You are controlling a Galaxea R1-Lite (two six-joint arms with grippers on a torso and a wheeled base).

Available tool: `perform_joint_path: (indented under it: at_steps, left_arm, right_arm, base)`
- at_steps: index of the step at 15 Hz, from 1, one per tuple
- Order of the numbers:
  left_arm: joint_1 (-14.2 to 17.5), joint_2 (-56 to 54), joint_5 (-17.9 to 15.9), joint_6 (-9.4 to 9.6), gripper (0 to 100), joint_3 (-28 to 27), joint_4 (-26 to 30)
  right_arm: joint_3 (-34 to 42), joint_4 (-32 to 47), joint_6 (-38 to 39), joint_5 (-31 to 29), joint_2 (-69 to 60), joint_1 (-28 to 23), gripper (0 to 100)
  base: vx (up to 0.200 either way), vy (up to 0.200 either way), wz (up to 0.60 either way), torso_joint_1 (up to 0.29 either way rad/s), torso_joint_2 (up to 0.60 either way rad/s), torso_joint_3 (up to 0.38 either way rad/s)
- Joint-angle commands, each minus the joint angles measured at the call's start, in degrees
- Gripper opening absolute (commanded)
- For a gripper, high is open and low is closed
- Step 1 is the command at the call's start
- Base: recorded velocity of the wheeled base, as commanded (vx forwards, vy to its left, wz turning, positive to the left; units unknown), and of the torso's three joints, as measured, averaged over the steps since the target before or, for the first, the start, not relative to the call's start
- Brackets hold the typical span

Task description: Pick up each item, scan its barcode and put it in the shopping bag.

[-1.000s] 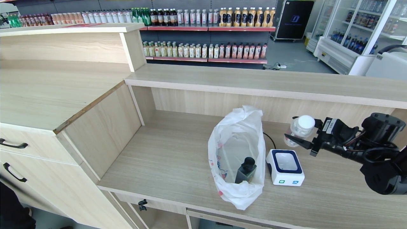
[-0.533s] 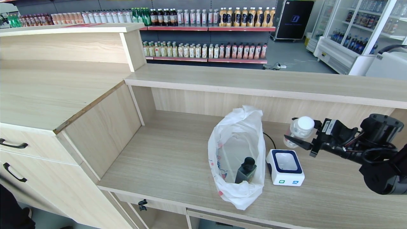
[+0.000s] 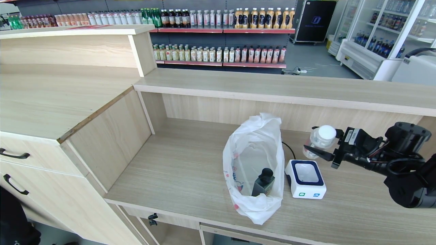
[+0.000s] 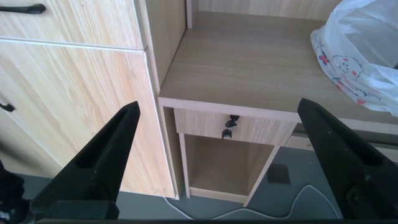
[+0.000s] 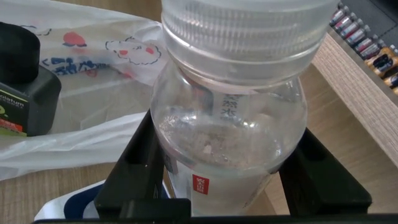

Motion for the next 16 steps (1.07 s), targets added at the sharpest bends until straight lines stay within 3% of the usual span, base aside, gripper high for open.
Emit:
perform_joint_path:
  at_steps: [1,2,3,6,8,12,16]
  left_arm:
    - [0.0,0.1,0.0,0.0,100,0.0,0.0]
    - [0.0,0.1,0.0,0.0,100,0.0,0.0]
    - [0.0,0.1,0.0,0.0,100,0.0,0.0]
    - [0.0,0.1,0.0,0.0,100,0.0,0.0]
    - [0.0,0.1,0.0,0.0,100,0.0,0.0]
    - [0.0,0.1,0.0,0.0,100,0.0,0.0]
    - [0.0,0.1,0.0,-0.09,100,0.0,0.0]
  right_arm:
    - [0.0,0.5,0.2,-0.1,-0.8,0.0,0]
    - [-0.1,2.6,1.9,-0.5,-3.5,-0.4,0]
    - [-0.3,9.4,5.9,-1.8,-8.8,-1.8,0]
    - [-2.8,41.4,21.2,-12.1,-31.4,-6.9,0]
    - [-5.3,55.7,26.1,-18.3,-40.0,-9.8,0]
    - [-4.1,57.2,26.0,-27.1,-43.3,-12.5,0]
    - [-4.0,54.6,26.4,-28.3,-43.6,-11.9,0]
  base:
    - [0.0,0.0,0.0,0.0,0.0,0.0]
    - [0.0,0.0,0.0,0.0,0.0,0.0]
    - [0.0,0.0,0.0,0.0,0.0,0.0]
    - [0.0,0.0,0.0,0.0,0.0,0.0]
    - [0.0,0.0,0.0,0.0,0.0,0.0]
    - [0.0,0.0,0.0,0.0,0.0,0.0]
    - [0.0,0.0,0.45,0.002,0.0,0.003]
